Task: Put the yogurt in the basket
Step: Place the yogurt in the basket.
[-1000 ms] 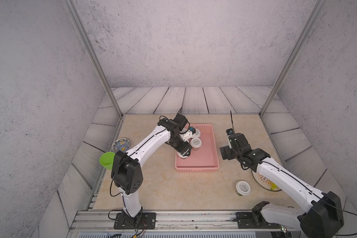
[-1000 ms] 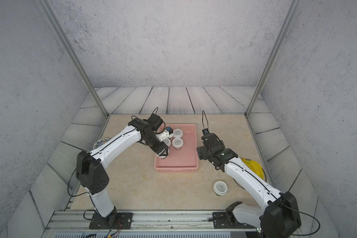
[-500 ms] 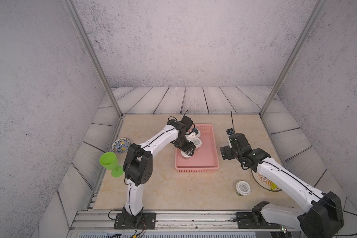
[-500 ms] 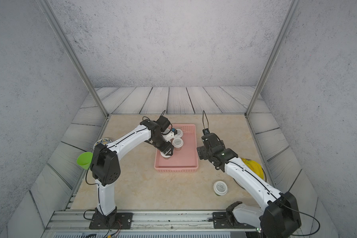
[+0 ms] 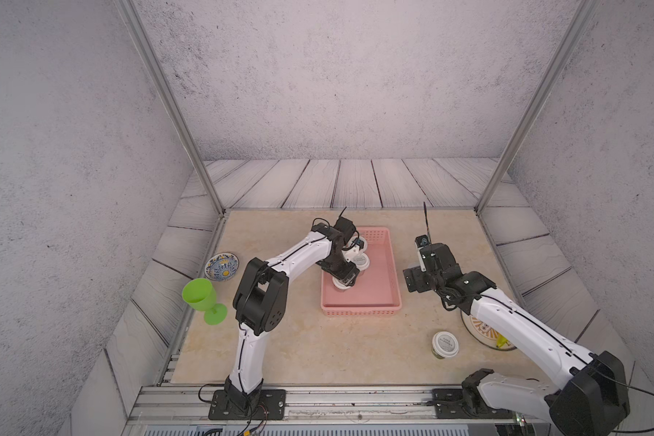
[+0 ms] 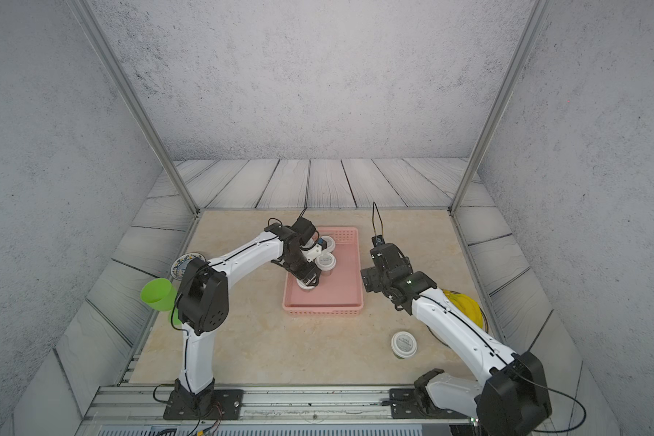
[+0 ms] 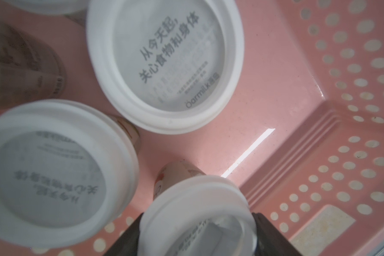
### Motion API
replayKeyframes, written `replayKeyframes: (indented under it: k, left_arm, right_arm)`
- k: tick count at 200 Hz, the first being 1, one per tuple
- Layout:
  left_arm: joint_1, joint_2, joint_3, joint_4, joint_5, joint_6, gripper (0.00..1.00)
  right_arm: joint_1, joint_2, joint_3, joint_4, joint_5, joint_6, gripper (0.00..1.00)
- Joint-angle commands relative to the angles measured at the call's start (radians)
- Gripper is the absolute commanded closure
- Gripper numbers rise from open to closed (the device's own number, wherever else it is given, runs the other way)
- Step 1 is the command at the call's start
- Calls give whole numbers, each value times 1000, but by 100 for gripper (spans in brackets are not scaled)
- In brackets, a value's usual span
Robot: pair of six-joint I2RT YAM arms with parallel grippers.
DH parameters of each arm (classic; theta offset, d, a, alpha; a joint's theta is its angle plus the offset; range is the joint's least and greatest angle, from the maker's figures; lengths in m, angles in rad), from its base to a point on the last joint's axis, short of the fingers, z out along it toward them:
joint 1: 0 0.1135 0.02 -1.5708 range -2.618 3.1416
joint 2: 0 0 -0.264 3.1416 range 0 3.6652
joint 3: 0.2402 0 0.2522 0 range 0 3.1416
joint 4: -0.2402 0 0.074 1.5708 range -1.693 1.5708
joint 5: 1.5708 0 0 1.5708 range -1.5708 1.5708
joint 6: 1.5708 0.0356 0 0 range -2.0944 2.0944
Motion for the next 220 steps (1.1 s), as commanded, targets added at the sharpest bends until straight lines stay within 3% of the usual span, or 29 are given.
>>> replayKeyframes:
  k: [1,87,146,220]
  left_arm:
    - [-4,12,-13,-1,-18,9,27]
    - [-4,-36,-26,-7,-45,0,15]
    - [-8,-192,-51,-13,-73,1,9]
    - [-7,-406,-222,87,-189,-5,1]
  right_arm:
    - [-6,-3,4,6,0,11,0]
    - [-7,-9,4,3,-5,12,0]
    - [-8,-6,2,1,-16,11,1]
    - [-8,4,9,-40,16,46,0]
